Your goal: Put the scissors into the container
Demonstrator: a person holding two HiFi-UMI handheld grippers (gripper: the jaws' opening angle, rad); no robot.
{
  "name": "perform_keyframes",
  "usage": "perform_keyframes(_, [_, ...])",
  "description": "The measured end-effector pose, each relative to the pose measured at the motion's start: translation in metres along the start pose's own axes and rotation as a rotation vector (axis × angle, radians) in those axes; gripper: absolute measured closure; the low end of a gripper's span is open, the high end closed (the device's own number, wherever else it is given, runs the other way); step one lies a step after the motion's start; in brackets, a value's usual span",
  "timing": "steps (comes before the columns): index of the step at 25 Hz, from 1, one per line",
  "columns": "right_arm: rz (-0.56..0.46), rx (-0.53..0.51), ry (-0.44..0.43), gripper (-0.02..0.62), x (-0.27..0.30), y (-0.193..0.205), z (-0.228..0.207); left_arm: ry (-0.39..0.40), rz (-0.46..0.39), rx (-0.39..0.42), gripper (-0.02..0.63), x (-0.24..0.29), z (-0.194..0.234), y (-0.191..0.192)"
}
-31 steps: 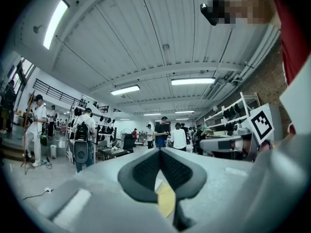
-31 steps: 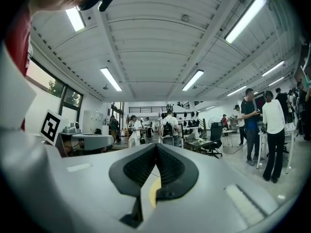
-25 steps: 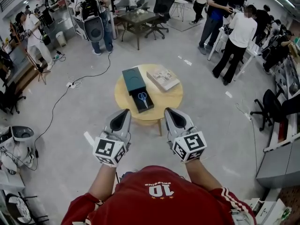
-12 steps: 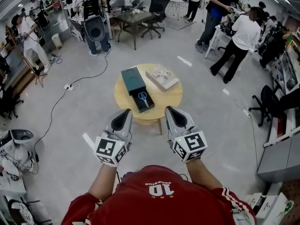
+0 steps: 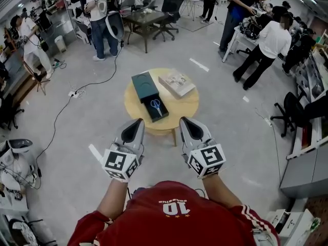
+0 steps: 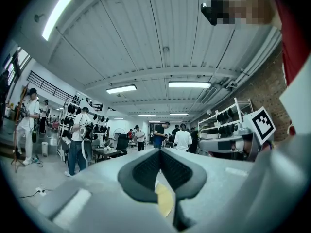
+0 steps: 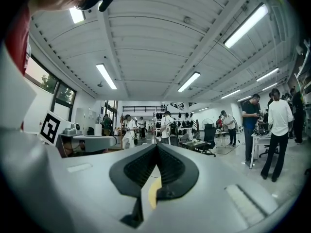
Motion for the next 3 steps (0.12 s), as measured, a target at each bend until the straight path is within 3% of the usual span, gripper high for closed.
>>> perform_keyframes(3, [0.001,0.005,0.001,0.6,0.0007,0.0028,-0.0002,-0.001,-0.002,-0.001,0.603,0.0017,0.0008,0.0])
Point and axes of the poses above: the fingertips, and each gripper's own axes: x forward along the fingers, z to its left, y out of its underside, the point moved 7 cm from there along -x, backward along the fingers, and after that the axes turned 7 degrees about x, right-handed, at the moved point
